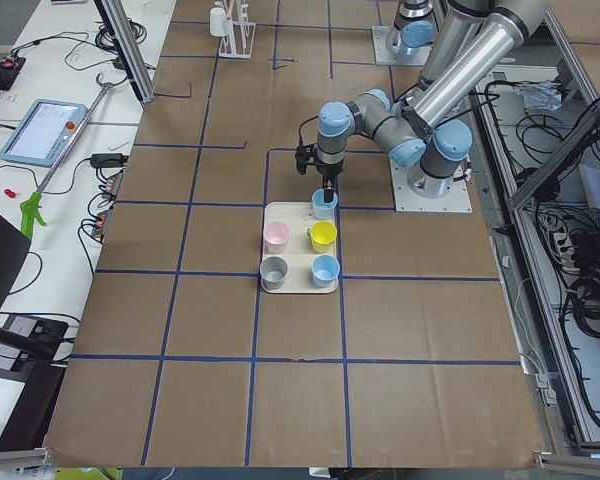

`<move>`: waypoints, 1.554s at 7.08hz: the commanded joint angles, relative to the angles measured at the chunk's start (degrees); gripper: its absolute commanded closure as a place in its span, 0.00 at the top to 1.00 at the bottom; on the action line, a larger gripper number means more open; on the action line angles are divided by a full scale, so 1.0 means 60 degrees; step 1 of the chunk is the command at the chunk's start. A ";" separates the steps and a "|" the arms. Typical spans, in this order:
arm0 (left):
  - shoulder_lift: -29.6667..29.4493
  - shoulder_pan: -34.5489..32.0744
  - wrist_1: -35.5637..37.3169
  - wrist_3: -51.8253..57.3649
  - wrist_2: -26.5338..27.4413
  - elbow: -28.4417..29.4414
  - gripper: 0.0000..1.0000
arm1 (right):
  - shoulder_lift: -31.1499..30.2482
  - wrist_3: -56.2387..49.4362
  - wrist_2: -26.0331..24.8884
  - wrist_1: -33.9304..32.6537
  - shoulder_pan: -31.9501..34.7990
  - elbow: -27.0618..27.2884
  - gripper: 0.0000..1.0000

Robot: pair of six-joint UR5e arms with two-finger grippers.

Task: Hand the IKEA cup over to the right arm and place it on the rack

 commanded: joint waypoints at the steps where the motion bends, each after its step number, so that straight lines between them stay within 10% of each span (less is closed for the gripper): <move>1: -0.0030 0.0008 0.0009 -0.0265 0.0035 0.0029 0.37 | -0.1151 0.1687 0.0020 0.0036 0.0229 0.0997 1.00; 4: -0.0118 0.0008 -0.0005 -0.0399 0.0036 0.0088 0.00 | -0.1564 0.4252 0.0064 -0.0256 0.1121 0.2053 1.00; 11: -0.0439 -0.0108 -0.3380 -0.0443 0.0431 0.4486 0.00 | -0.1551 1.3480 0.0064 -0.2291 0.1724 0.3458 1.00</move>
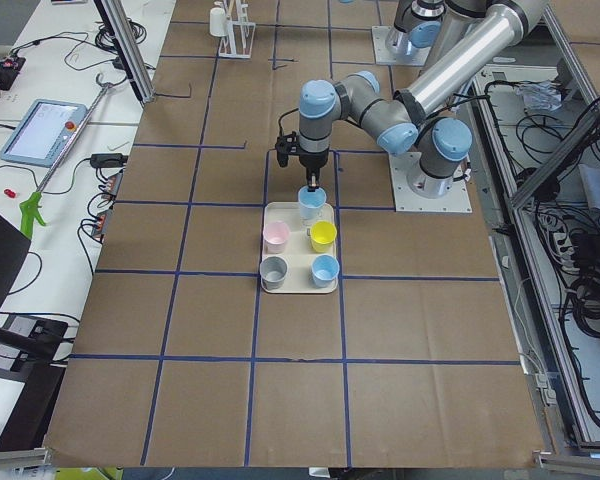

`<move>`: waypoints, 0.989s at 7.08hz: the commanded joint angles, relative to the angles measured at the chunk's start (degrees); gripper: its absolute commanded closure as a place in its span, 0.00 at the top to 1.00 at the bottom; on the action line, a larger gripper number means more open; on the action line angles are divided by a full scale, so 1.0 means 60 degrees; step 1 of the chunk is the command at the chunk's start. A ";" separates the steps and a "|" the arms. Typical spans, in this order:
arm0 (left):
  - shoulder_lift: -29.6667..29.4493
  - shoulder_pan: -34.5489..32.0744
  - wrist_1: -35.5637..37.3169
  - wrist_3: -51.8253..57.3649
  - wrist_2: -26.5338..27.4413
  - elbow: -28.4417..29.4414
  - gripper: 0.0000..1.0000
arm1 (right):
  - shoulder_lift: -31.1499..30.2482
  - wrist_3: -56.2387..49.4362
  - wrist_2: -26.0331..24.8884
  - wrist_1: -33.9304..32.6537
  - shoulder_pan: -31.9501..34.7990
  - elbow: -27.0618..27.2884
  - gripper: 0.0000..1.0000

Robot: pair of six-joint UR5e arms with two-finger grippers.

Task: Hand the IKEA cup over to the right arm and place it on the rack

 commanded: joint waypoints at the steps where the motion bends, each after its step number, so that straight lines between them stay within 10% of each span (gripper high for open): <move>1: -0.0612 -0.0179 -0.1750 0.0013 -0.0025 0.2367 0.00 | 0.0019 0.2015 -0.0012 -0.0545 0.0014 0.0515 1.00; 4: -0.2165 -0.1144 -0.2768 0.0130 -0.0649 0.5317 0.00 | 0.0077 0.2461 -0.0114 -0.0345 0.0028 0.0545 1.00; 7: -0.2695 -0.1716 -0.0900 0.0086 -0.4452 0.5309 0.00 | 0.0165 0.2461 -0.0114 -0.0299 0.0204 0.0560 1.00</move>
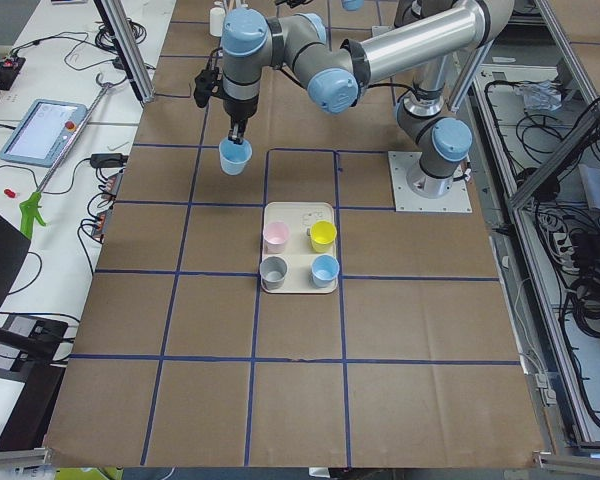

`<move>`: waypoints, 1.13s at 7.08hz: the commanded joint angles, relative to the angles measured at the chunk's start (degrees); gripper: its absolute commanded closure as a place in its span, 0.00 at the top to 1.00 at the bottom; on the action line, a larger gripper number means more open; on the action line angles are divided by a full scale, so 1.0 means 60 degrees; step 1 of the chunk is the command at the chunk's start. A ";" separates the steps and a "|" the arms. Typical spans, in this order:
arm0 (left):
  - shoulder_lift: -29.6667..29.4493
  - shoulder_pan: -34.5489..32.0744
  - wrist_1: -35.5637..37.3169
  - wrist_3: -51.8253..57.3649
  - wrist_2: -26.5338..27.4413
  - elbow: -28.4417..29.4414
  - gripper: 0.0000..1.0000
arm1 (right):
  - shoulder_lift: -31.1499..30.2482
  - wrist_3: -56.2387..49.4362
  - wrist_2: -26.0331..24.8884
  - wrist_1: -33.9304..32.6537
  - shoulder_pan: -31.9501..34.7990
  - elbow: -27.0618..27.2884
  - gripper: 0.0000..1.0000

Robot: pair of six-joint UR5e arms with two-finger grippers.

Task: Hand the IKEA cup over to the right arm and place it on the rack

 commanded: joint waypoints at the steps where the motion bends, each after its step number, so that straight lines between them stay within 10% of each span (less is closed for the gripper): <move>1: -0.0350 -0.0479 0.1541 -0.0011 -0.2802 -0.0125 0.00 | 0.0084 0.0004 0.0000 0.0030 0.0136 0.0005 1.00; 8: -0.0410 -0.2166 0.9770 0.0048 -0.7176 -0.4046 0.04 | 0.0231 -0.0010 -0.0015 0.1598 0.0416 -0.0112 1.00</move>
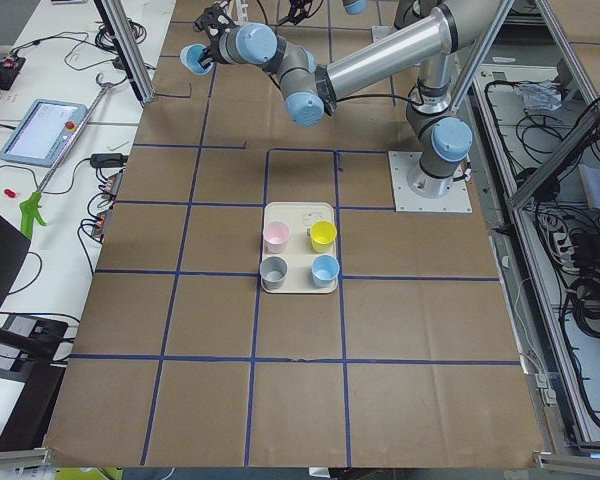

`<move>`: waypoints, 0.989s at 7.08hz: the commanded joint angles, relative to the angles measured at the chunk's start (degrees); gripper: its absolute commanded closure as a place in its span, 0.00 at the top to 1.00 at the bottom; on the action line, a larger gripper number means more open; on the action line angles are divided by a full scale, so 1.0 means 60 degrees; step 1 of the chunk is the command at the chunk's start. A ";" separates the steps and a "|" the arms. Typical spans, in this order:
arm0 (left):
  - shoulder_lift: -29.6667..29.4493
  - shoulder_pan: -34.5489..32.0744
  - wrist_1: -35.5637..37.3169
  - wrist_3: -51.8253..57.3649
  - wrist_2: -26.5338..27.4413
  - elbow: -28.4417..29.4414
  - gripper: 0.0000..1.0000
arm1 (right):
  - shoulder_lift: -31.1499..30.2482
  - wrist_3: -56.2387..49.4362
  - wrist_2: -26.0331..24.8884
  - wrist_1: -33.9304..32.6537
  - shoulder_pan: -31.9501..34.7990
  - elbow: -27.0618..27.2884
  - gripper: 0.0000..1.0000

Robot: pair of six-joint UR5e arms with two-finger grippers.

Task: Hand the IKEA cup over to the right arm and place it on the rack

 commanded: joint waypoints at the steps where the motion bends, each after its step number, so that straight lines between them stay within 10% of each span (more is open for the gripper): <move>1: 0.0051 -0.0312 0.2284 -0.0026 -0.0855 -0.1322 0.04 | -0.0014 0.0000 0.0000 -0.0020 0.0001 -0.0006 1.00; 5: -0.0474 -0.1061 0.7554 -0.1617 -0.0740 -0.3405 0.07 | -0.0029 -0.0015 0.0043 0.0024 0.0088 0.0008 1.00; 7: -0.0623 -0.1498 0.8211 -0.2295 -0.0682 -0.3422 0.07 | 0.0000 0.0015 0.0421 0.0577 0.0249 -0.0151 1.00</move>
